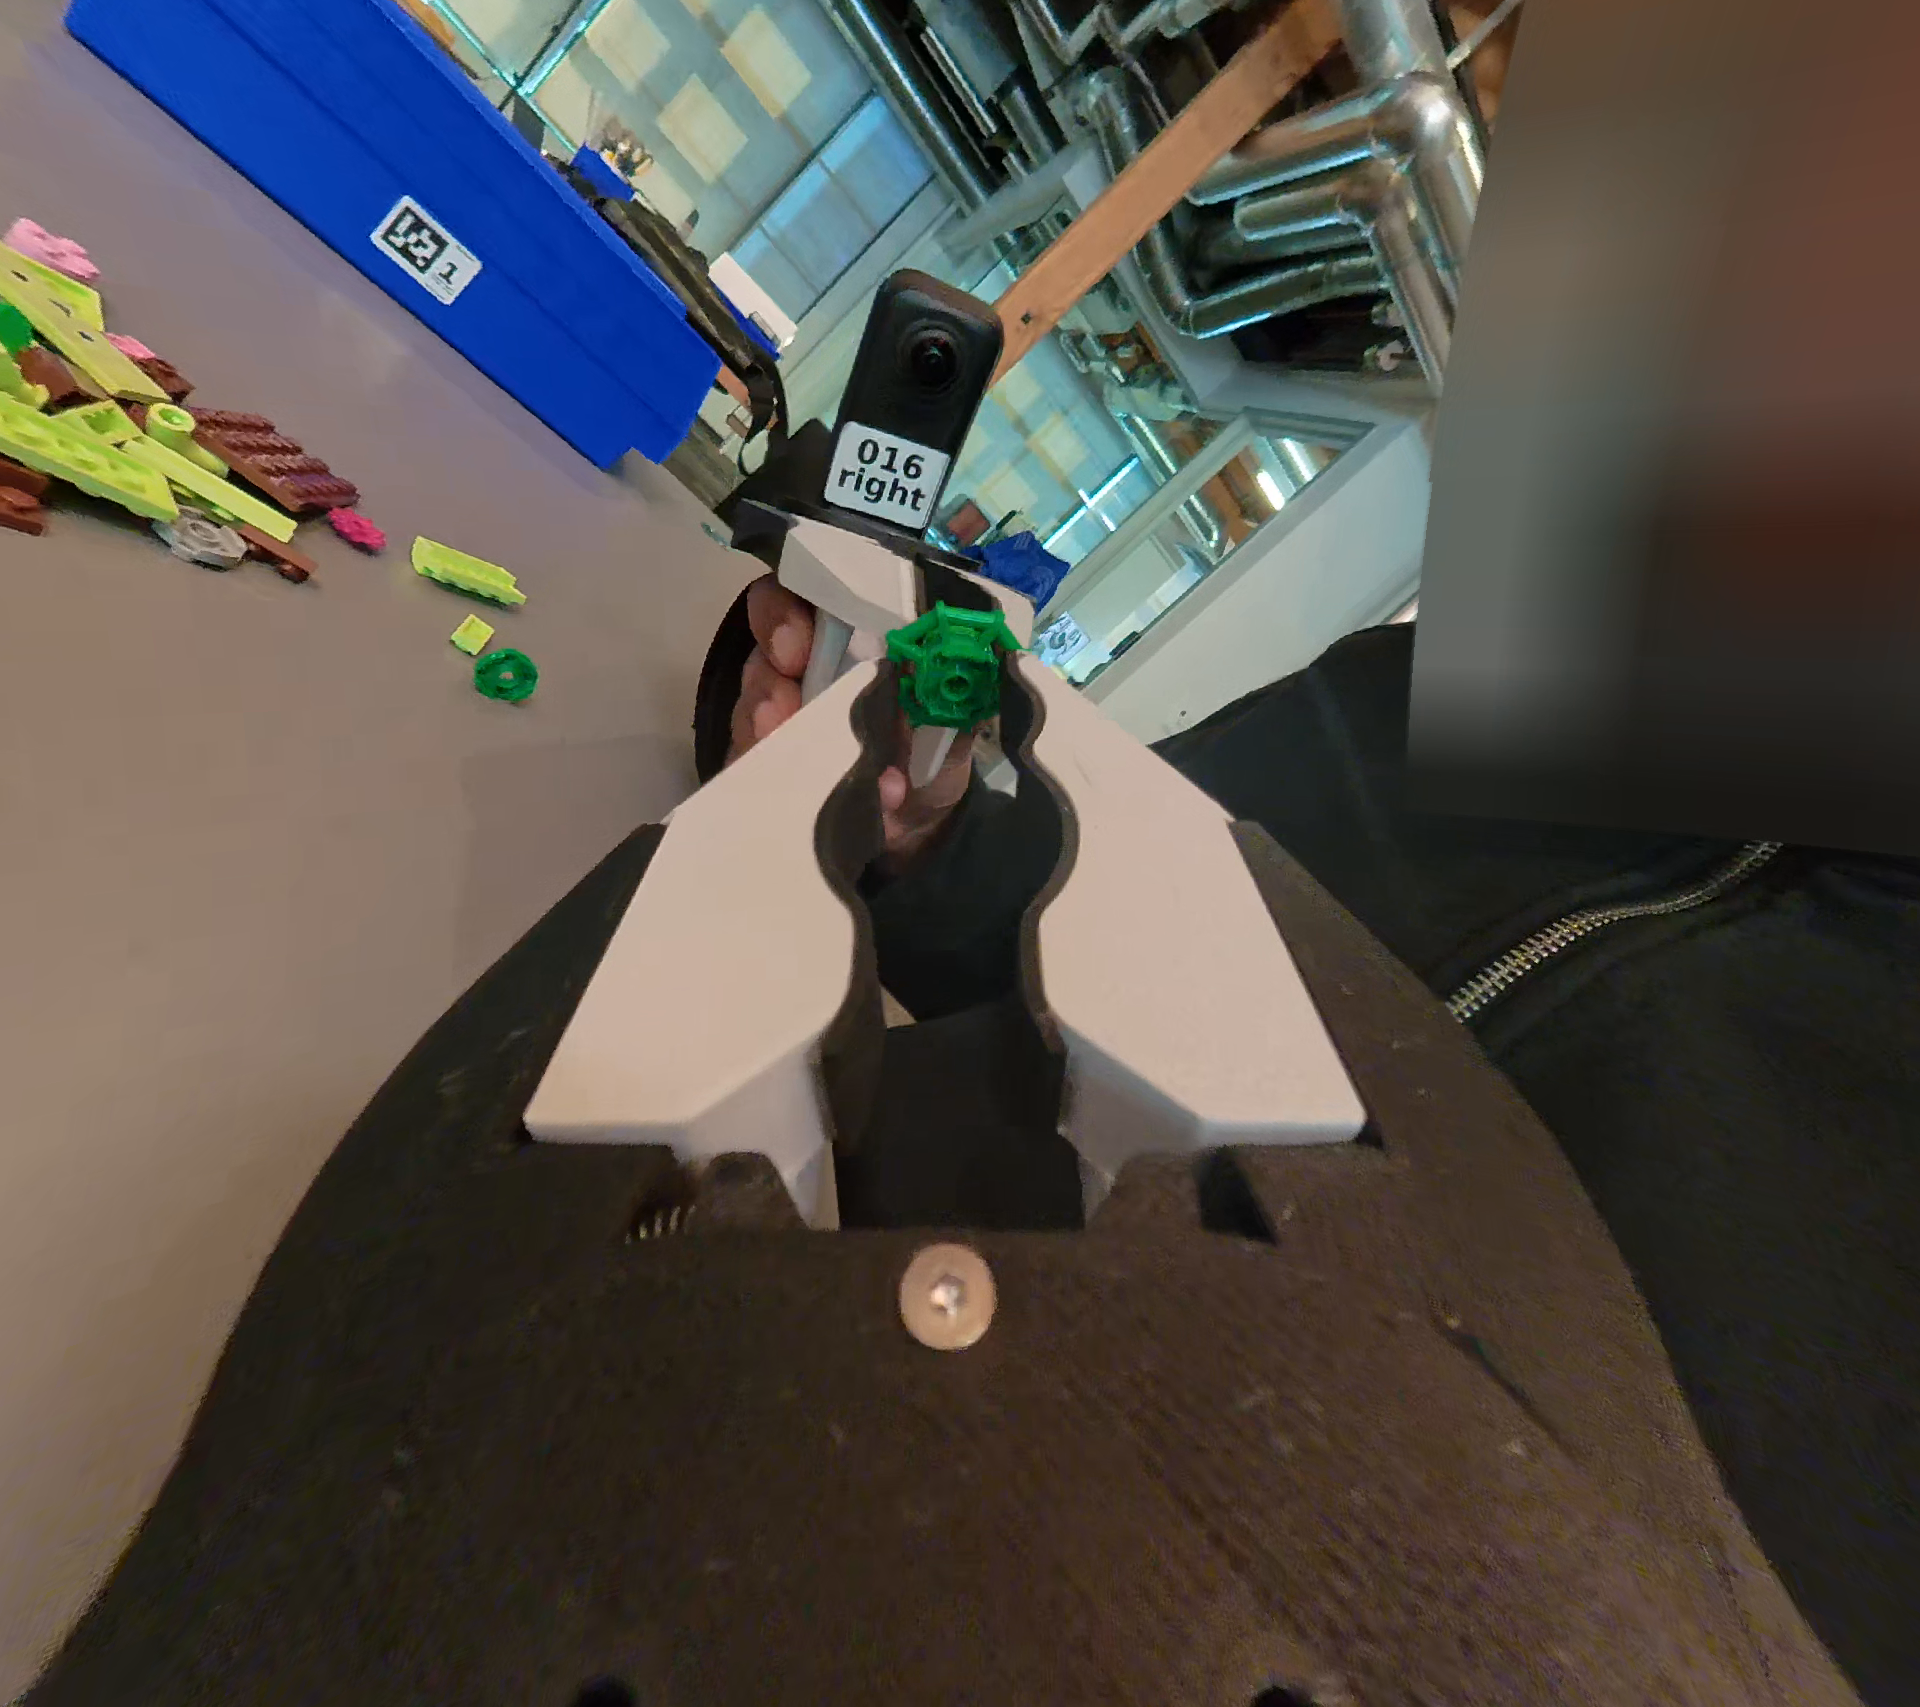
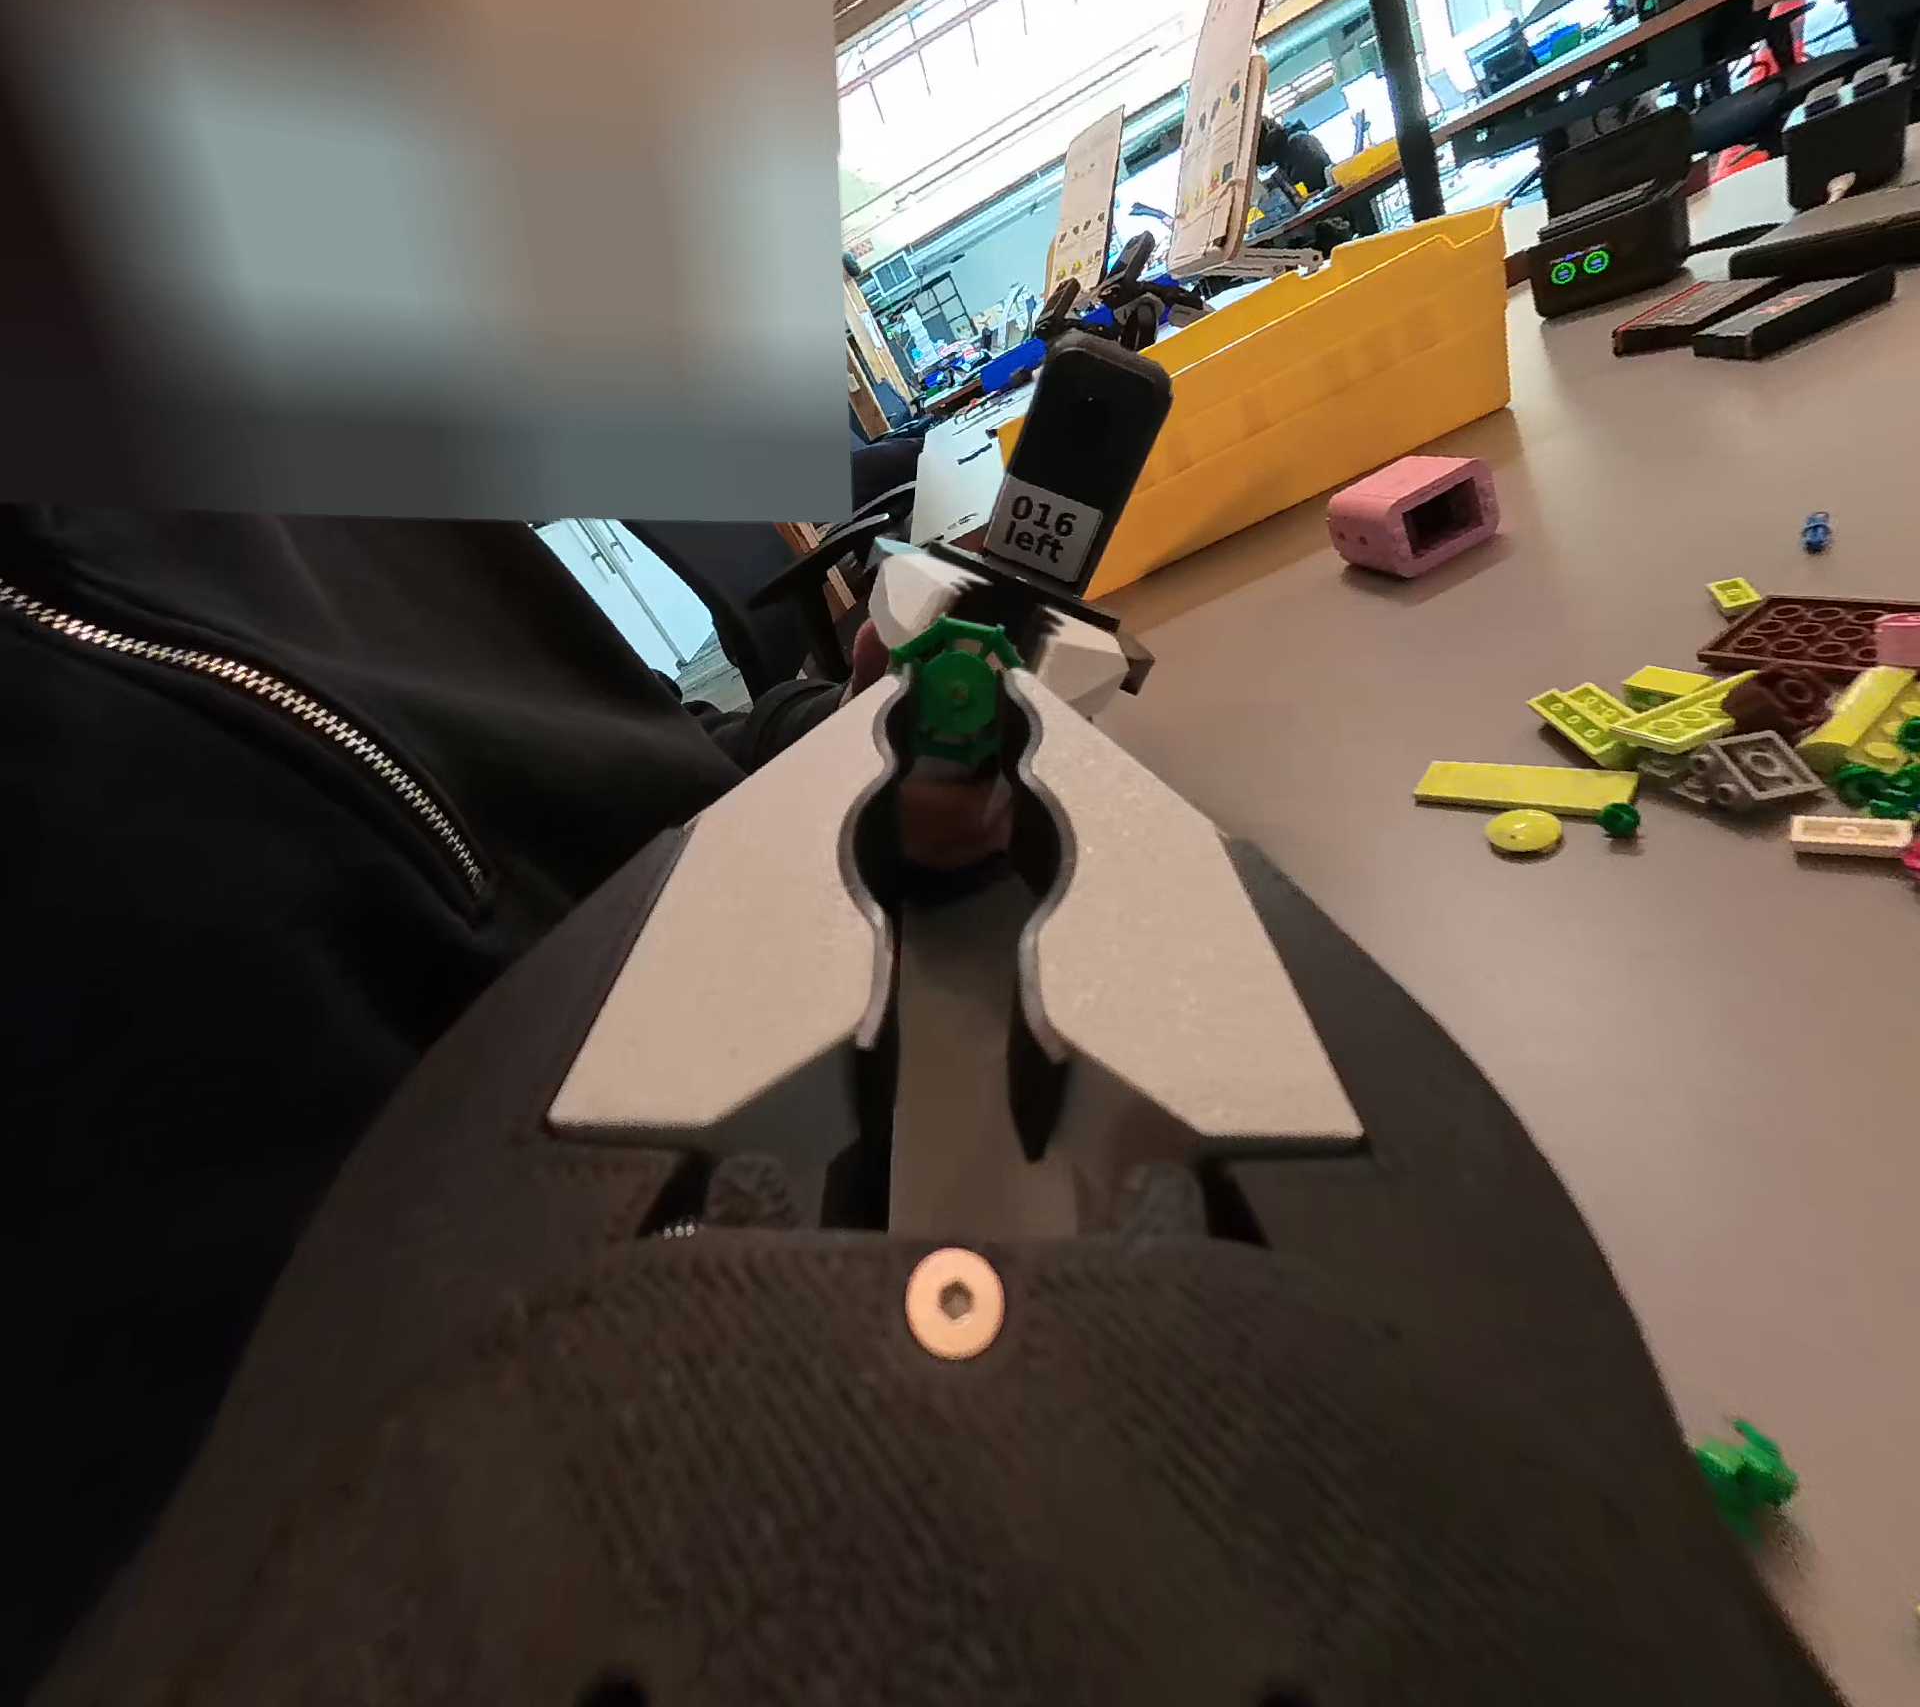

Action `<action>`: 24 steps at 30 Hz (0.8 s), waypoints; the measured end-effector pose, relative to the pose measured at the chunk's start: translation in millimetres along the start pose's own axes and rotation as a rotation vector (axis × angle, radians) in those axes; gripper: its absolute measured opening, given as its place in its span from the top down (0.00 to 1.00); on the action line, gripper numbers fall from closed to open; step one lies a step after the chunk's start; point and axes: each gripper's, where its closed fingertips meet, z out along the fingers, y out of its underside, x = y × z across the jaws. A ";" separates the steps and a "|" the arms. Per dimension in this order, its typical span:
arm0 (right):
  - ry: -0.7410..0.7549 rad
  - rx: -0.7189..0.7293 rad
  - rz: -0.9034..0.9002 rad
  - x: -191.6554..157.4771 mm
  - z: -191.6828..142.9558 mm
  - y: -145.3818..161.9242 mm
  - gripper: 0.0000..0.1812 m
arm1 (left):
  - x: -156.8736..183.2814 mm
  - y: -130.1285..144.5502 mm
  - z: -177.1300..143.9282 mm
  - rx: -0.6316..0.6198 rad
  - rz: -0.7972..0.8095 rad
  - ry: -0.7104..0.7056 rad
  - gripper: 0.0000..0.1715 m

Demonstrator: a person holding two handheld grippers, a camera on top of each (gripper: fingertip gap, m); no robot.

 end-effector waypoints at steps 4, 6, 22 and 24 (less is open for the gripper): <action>0.010 -0.008 -0.024 0.1 0.1 0.4 0.94 | 0.8 0.4 -0.3 0.003 0.001 0.006 0.92; 0.004 -0.002 -0.020 -0.3 0.3 -0.2 0.94 | 1.4 0.0 -0.4 0.009 0.008 0.007 0.92; 0.335 -0.160 -0.290 32.1 -0.1 11.6 0.85 | -42.0 -5.1 -13.6 -0.089 0.354 -0.444 0.93; 0.387 -0.209 -0.320 37.7 4.3 17.9 0.88 | -47.3 -2.3 -13.8 -0.139 0.410 -0.508 0.93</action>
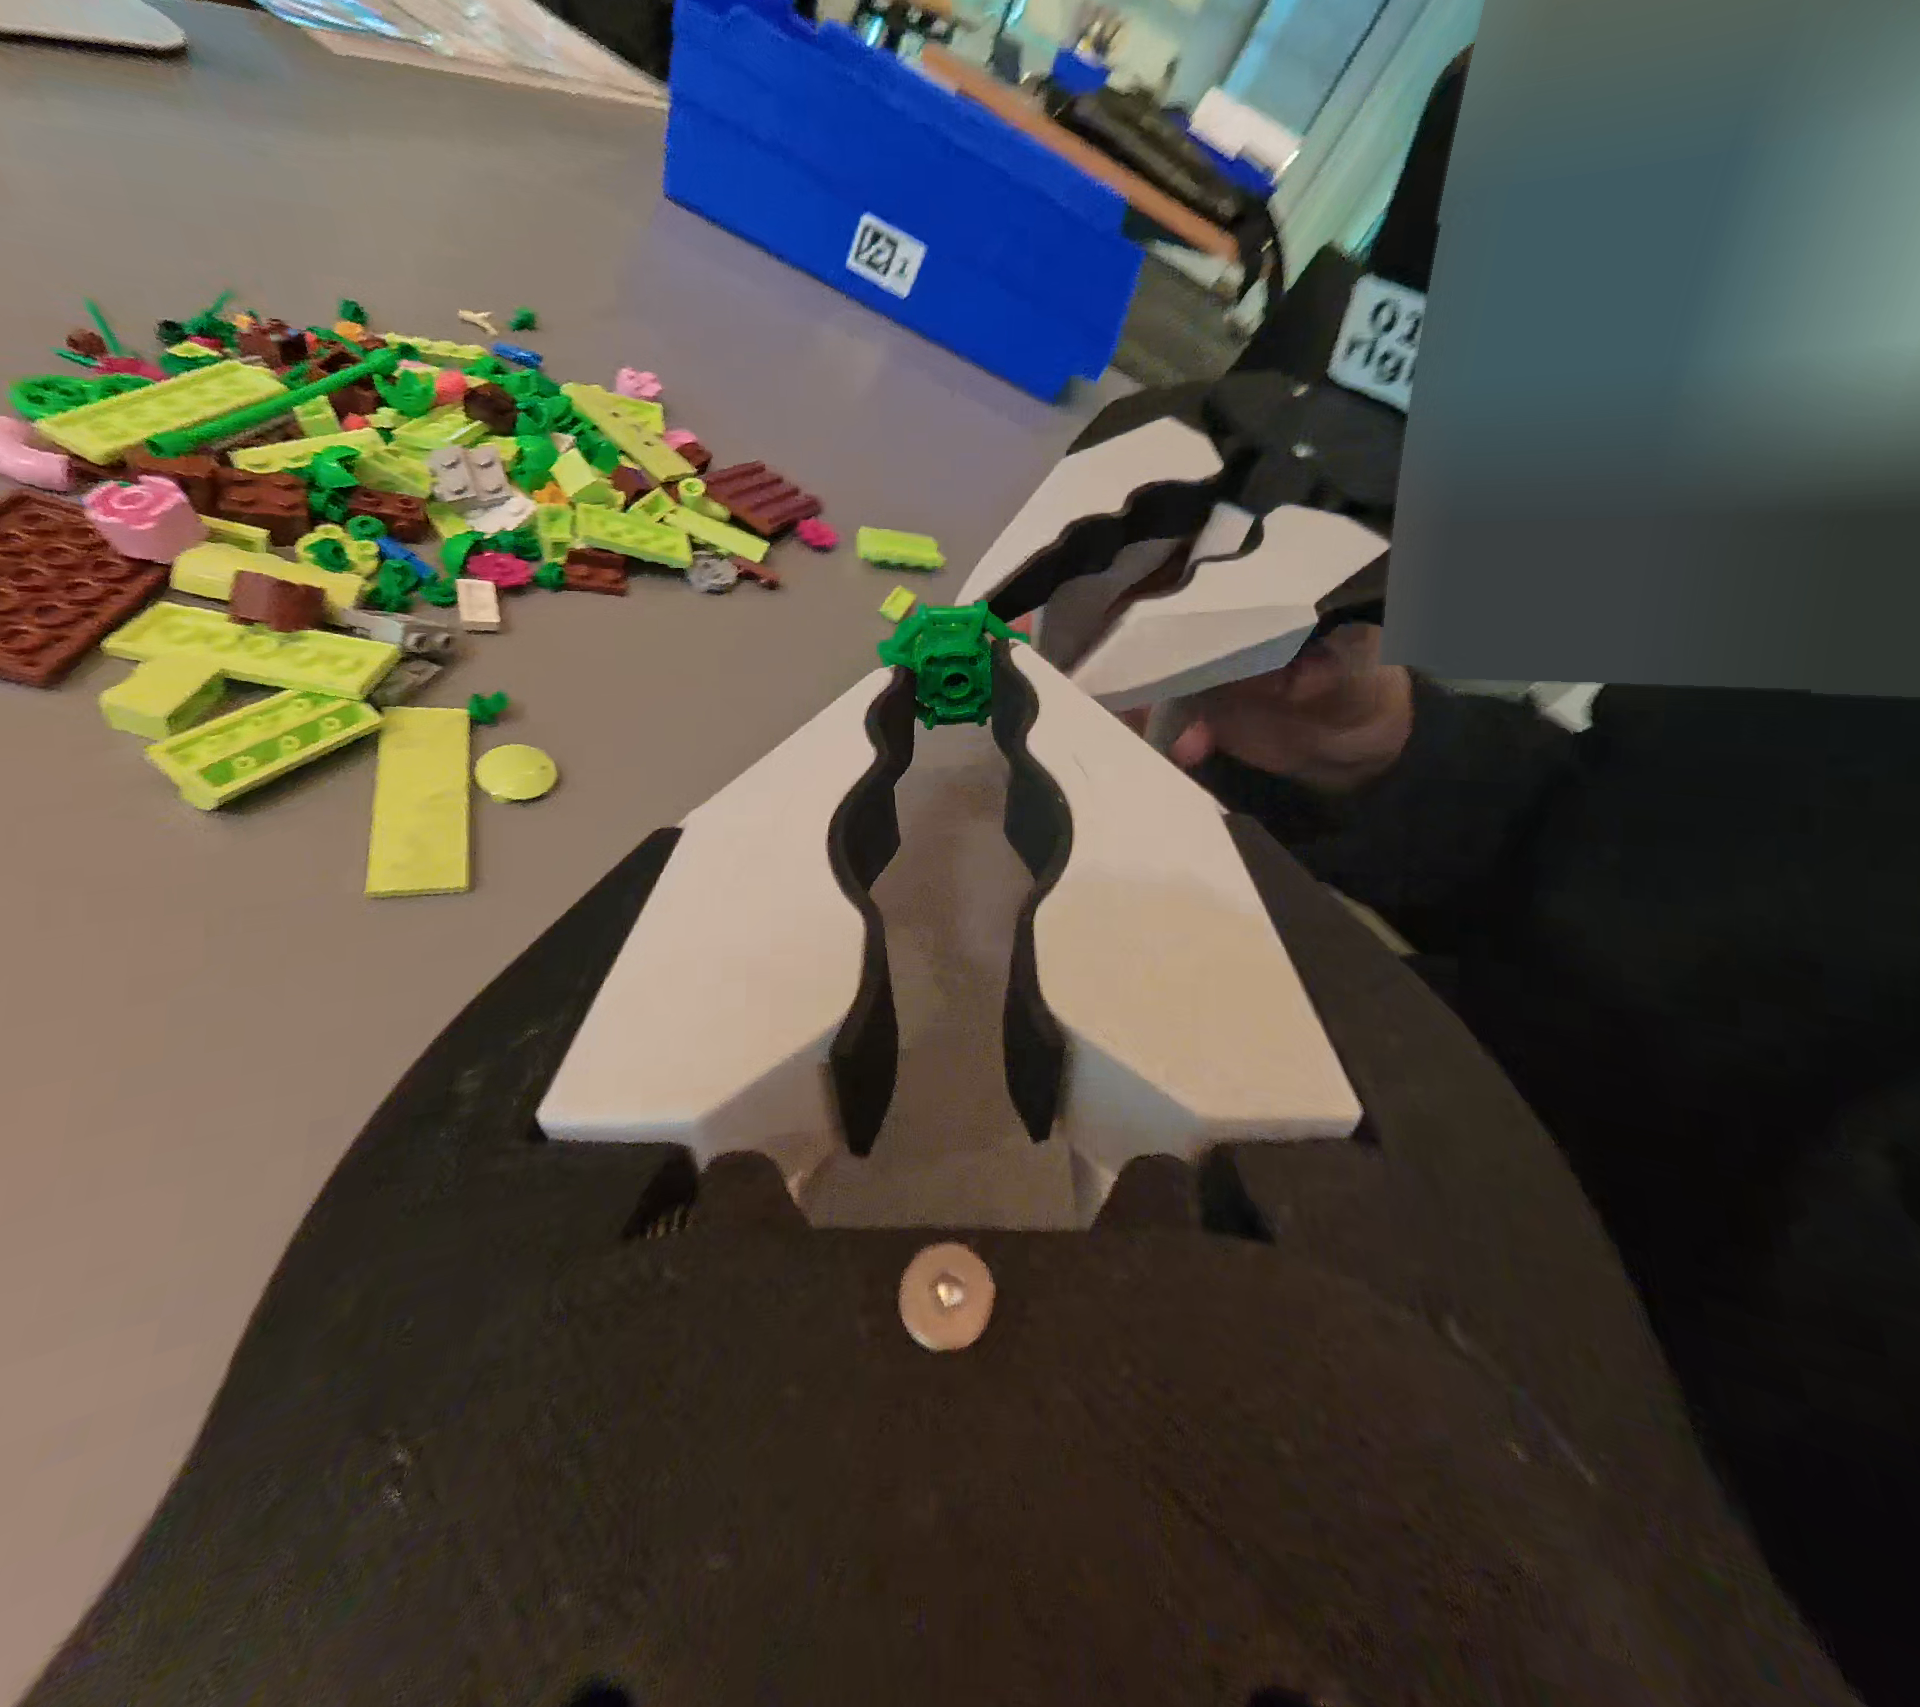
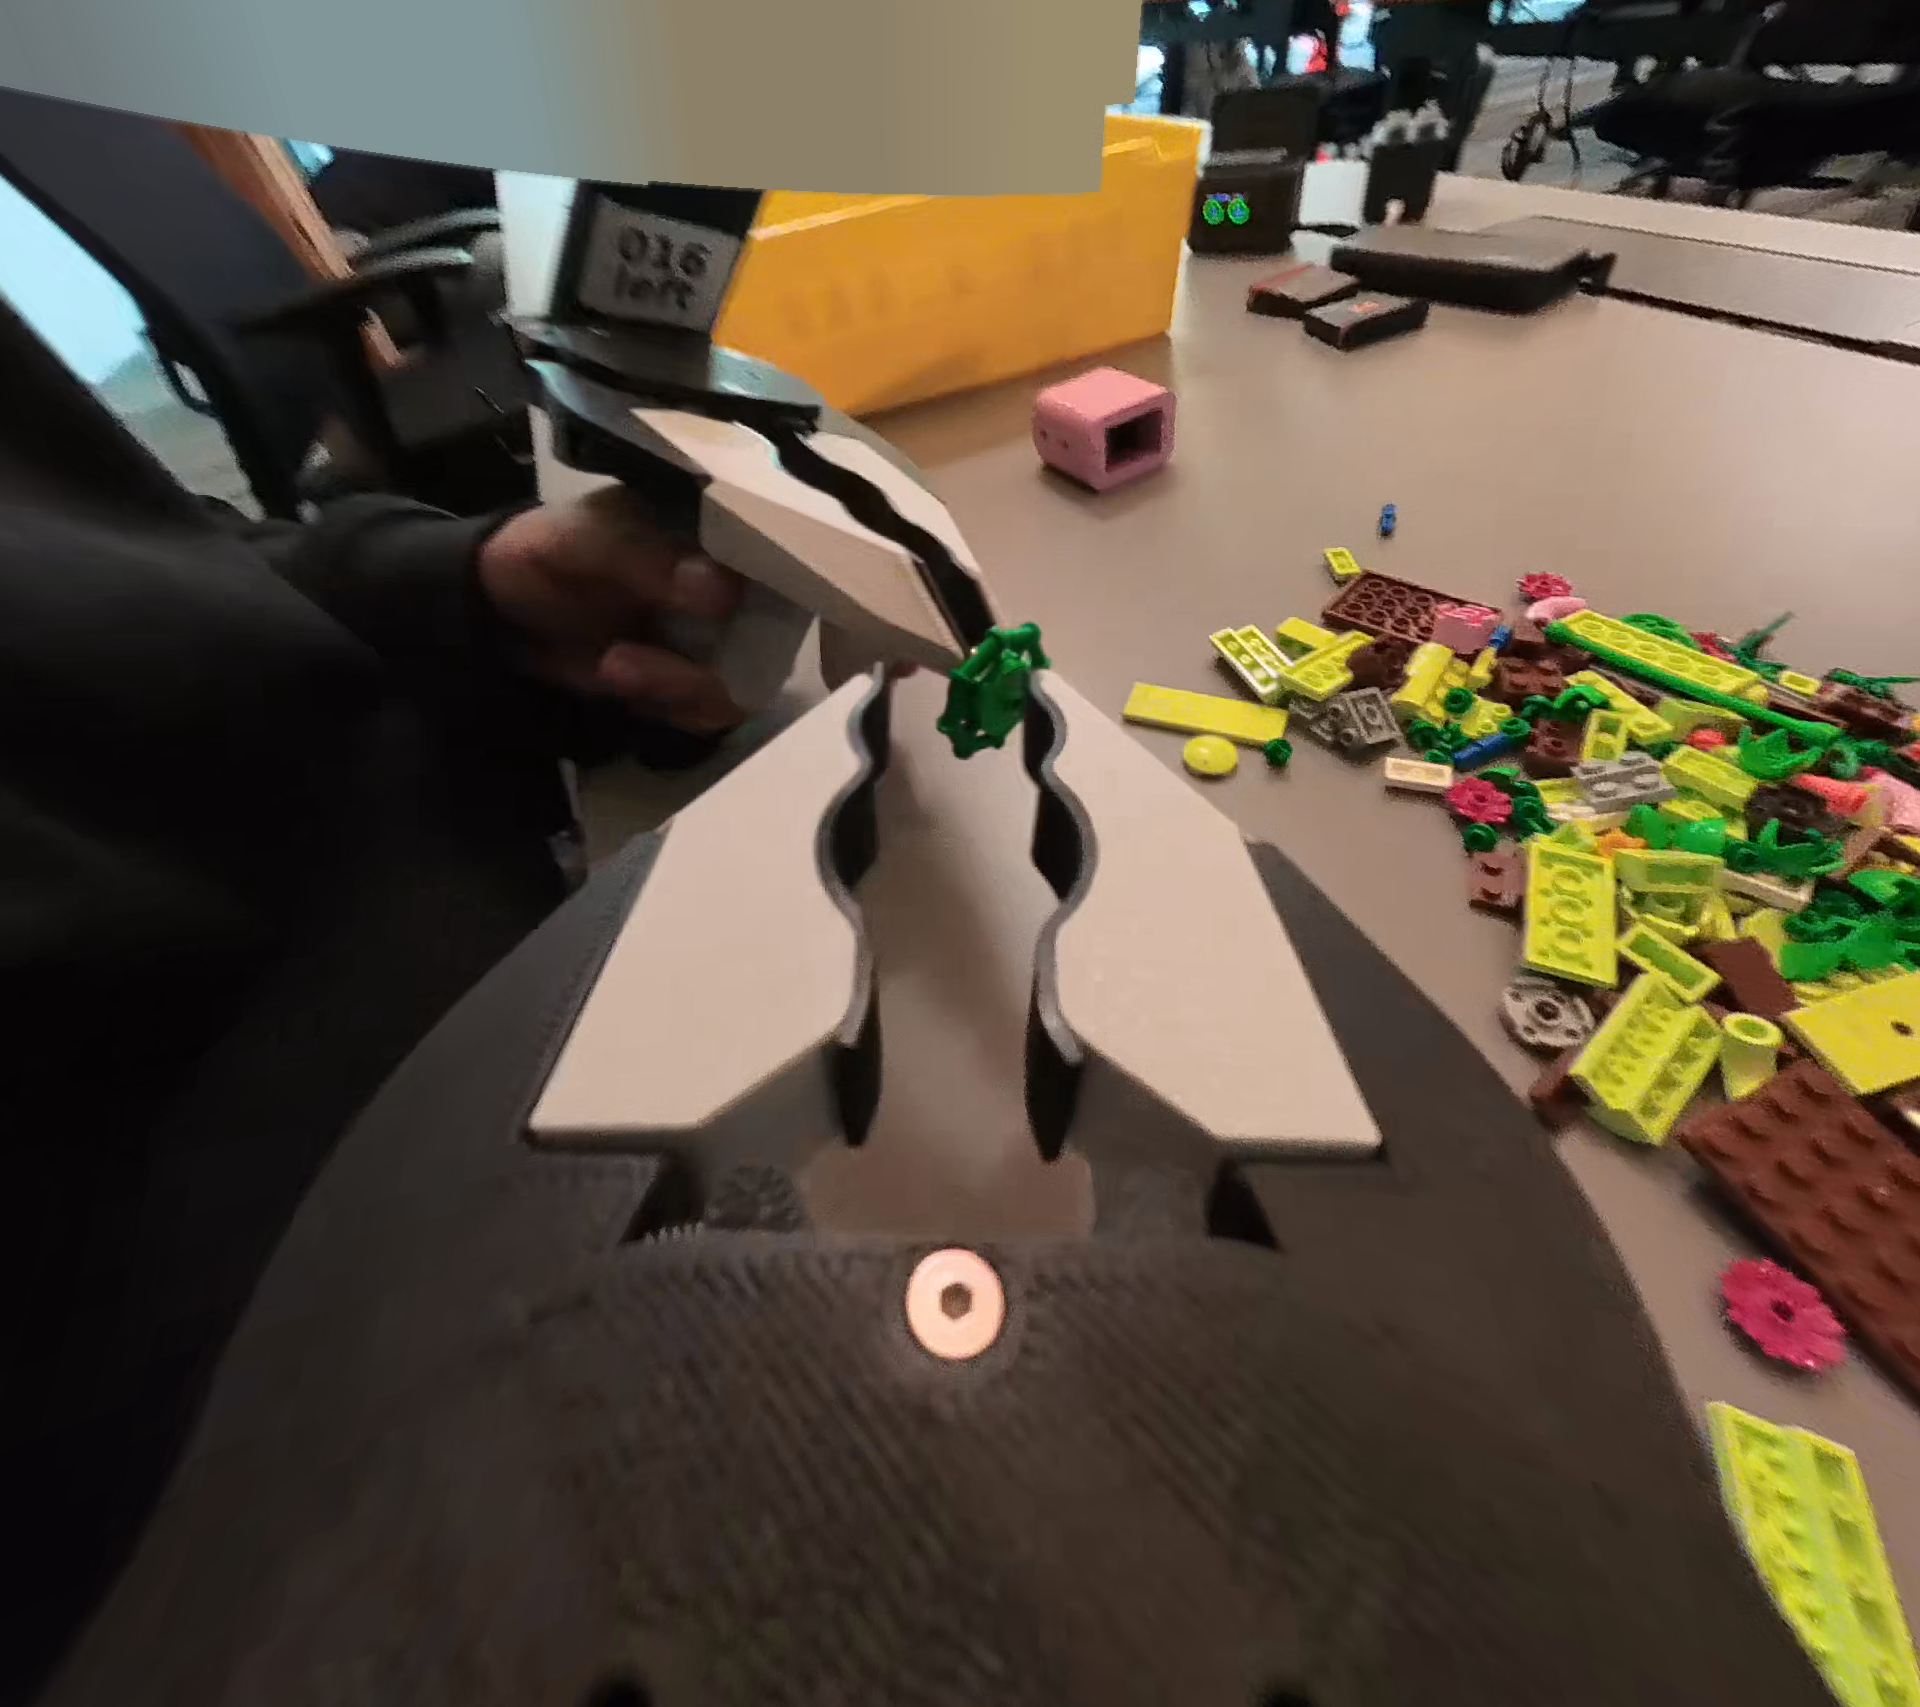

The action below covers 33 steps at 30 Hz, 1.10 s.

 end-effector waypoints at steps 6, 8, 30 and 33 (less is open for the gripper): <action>0.017 -0.138 0.051 5.5 6.3 20.3 0.97 | -10.4 18.5 -0.2 -0.163 0.111 -0.108 0.93; -0.005 -0.209 0.112 4.0 8.1 31.4 0.97 | -12.6 29.5 -0.7 -0.246 0.124 -0.118 0.93; -0.186 -0.375 0.288 -14.0 3.5 57.7 1.00 | 1.0 57.0 -7.3 -0.410 0.034 0.060 0.86; -0.176 -0.415 0.261 -12.3 3.2 63.7 1.00 | 0.5 65.5 -7.8 -0.465 0.065 0.041 0.92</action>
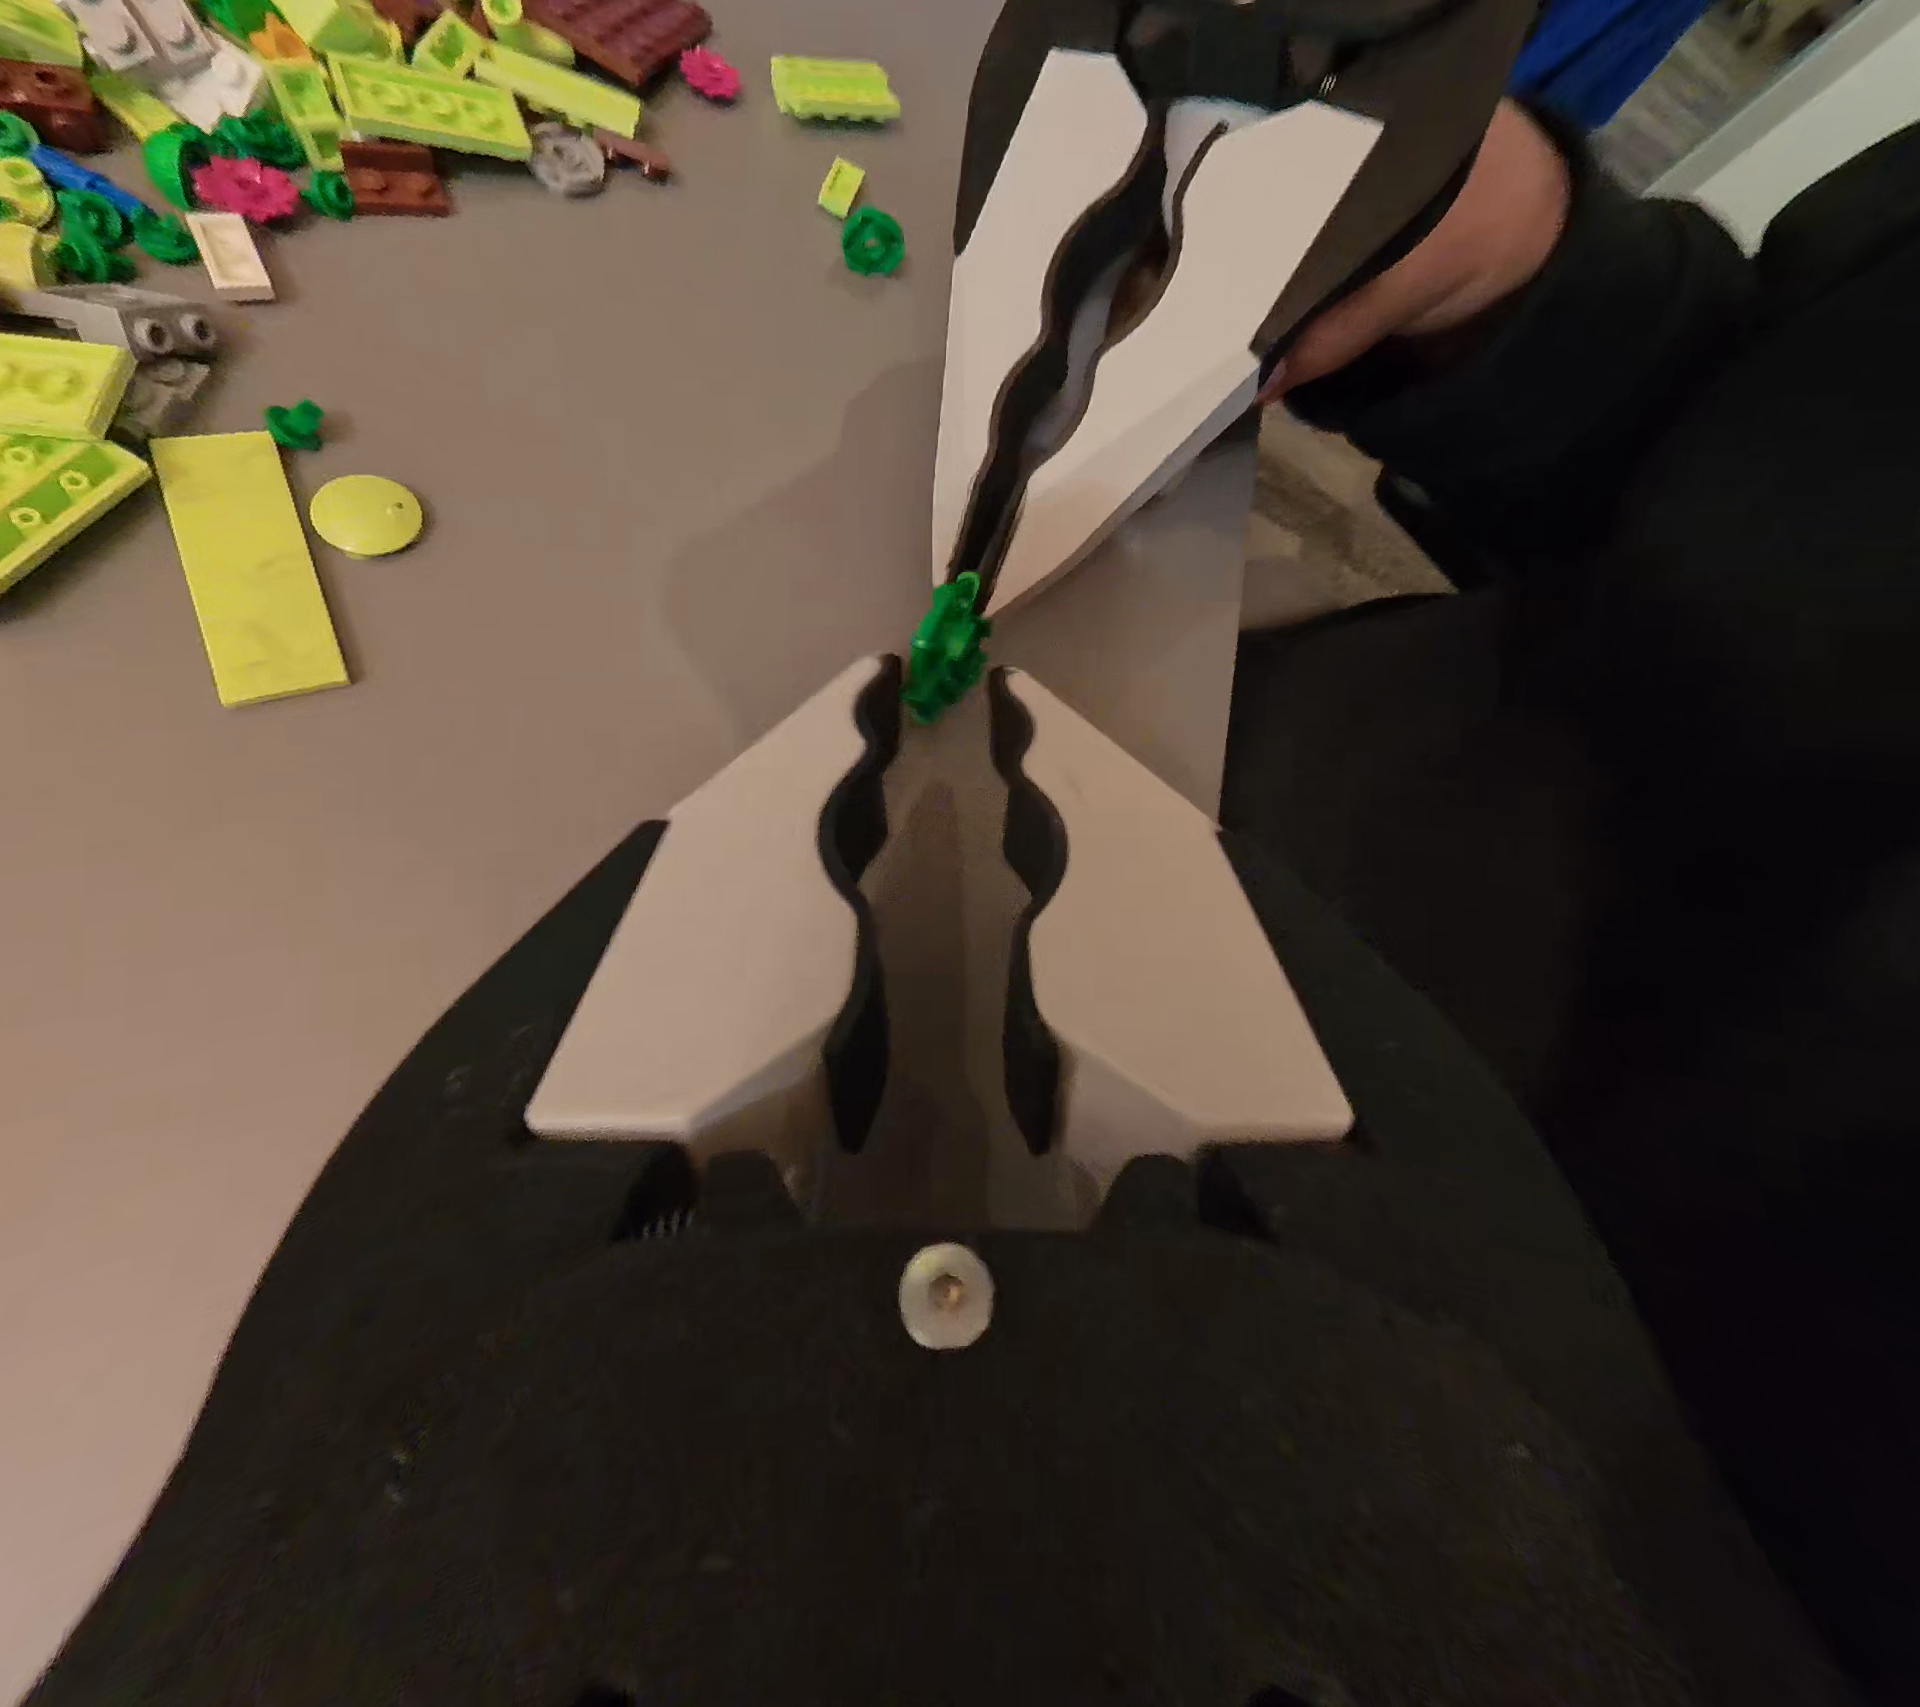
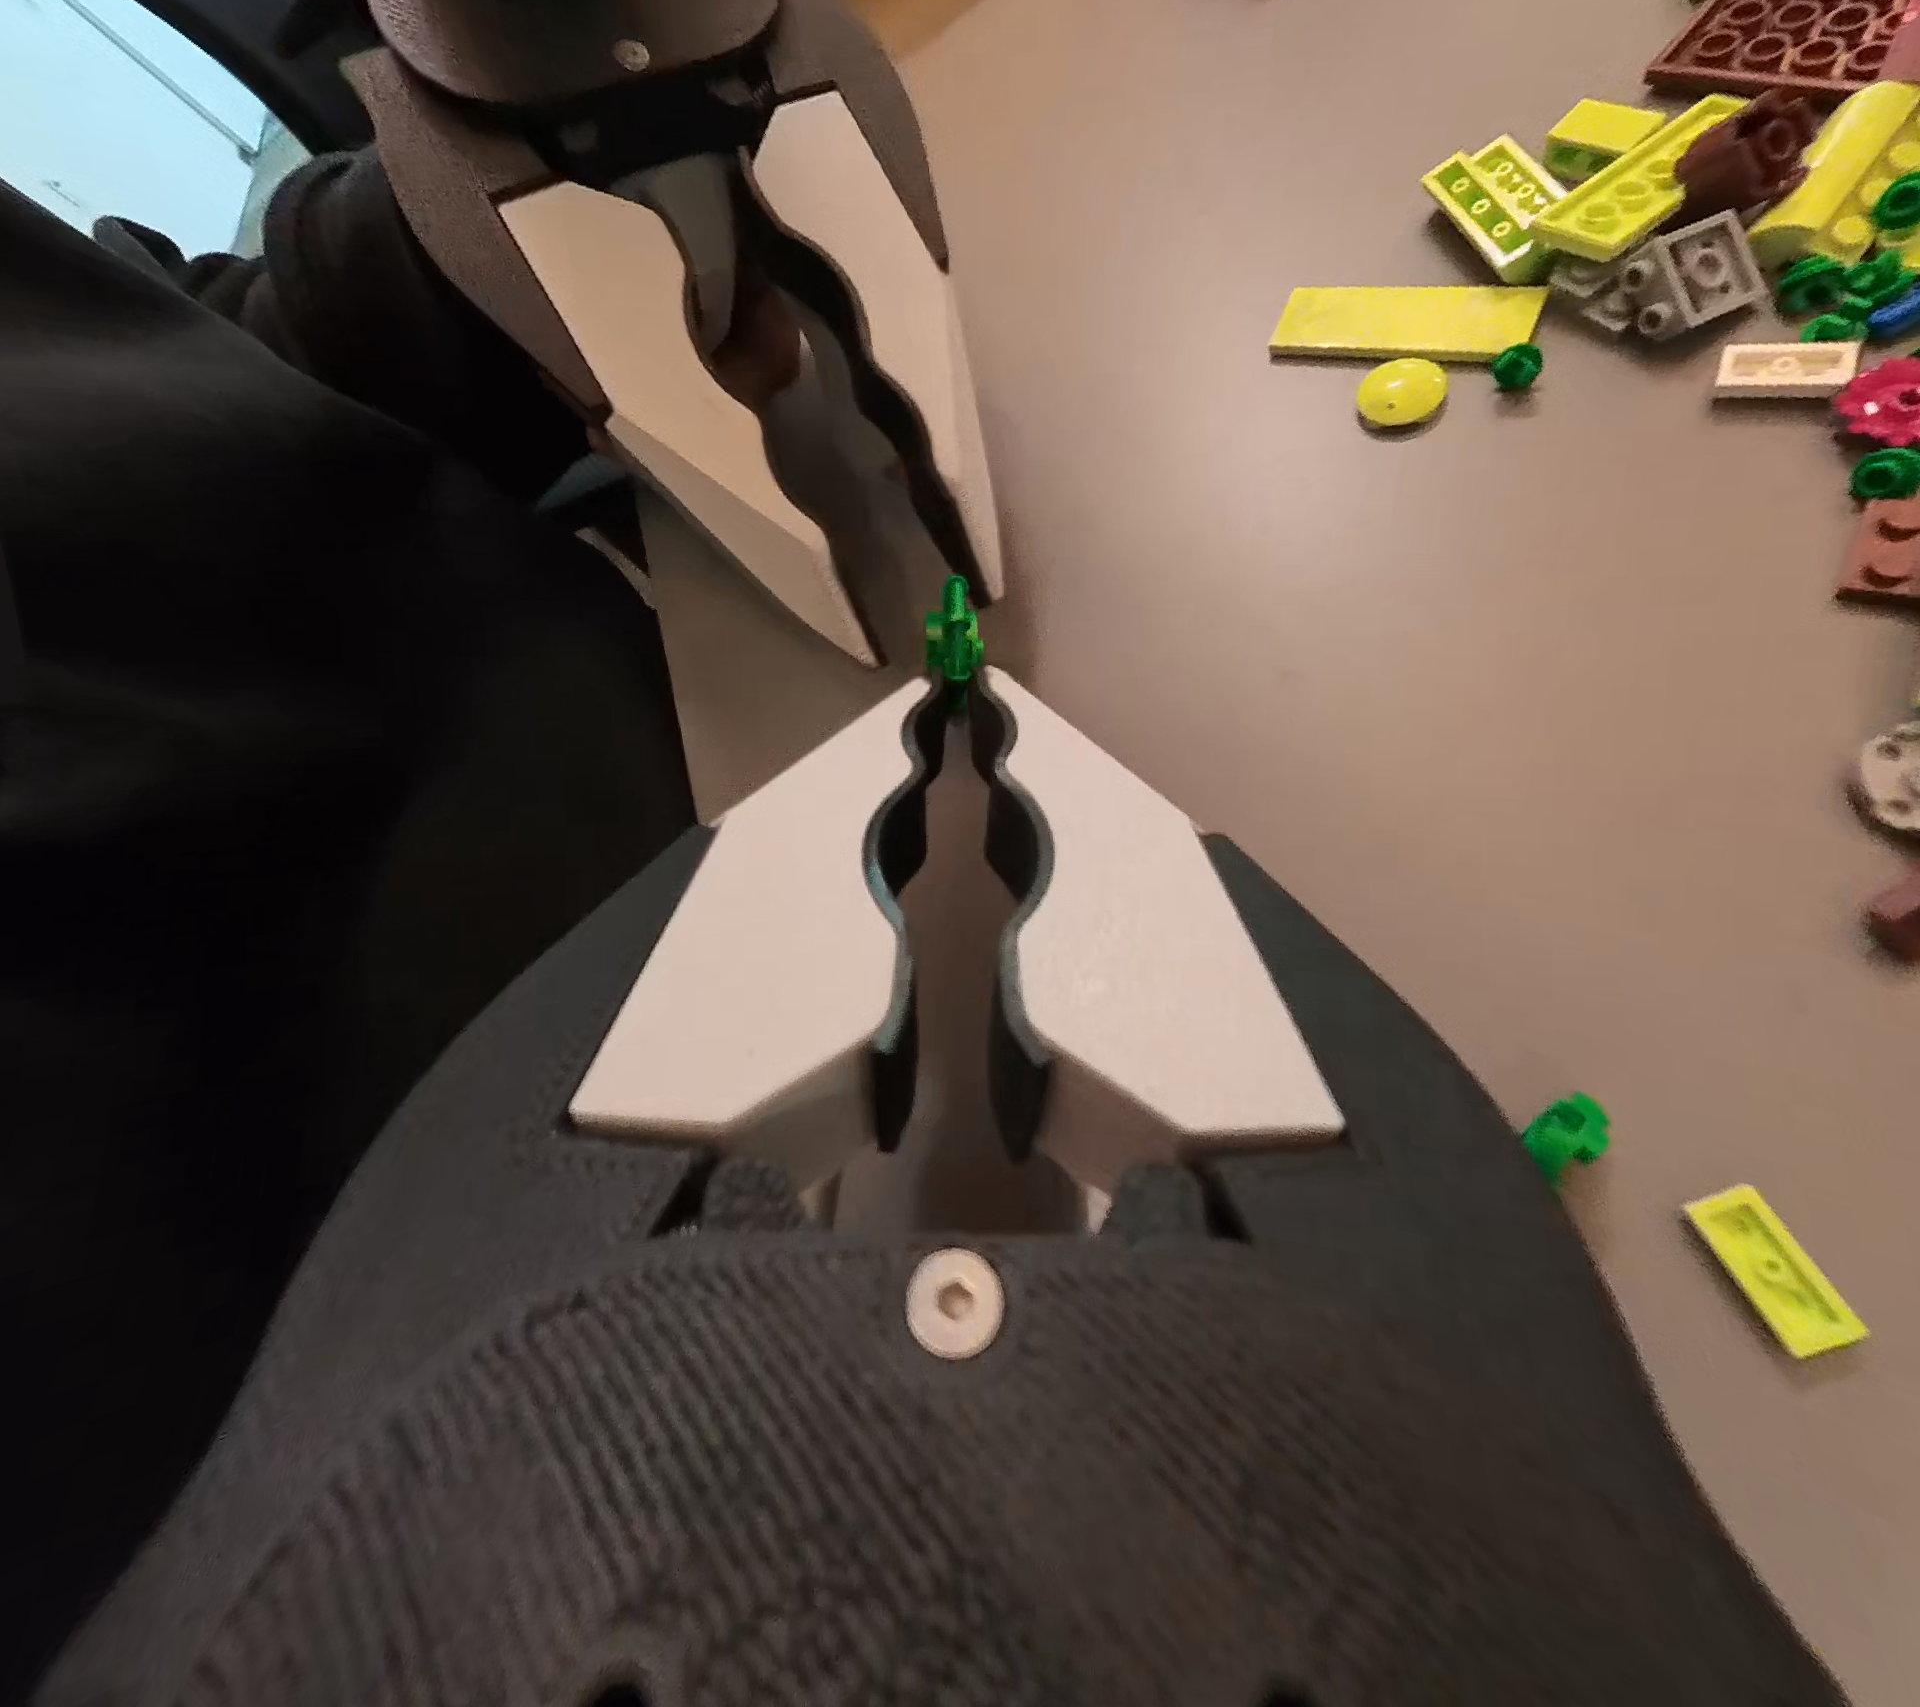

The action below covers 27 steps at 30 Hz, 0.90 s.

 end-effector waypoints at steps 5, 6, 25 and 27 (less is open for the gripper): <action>-0.005 -0.035 0.075 6.1 2.0 5.9 1.00 | -1.6 6.4 3.3 -0.044 -0.047 0.012 0.96; 0.007 -0.031 0.071 7.5 1.9 5.1 1.00 | -3.3 5.7 2.8 -0.037 -0.063 0.012 0.96; 0.197 -0.006 -0.217 20.2 1.9 -7.8 0.91 | -23.7 0.4 19.9 -0.132 0.265 -0.249 0.83; 0.182 -0.024 -0.249 18.4 4.7 -6.7 0.92 | -22.4 0.5 20.0 -0.131 0.262 -0.236 0.83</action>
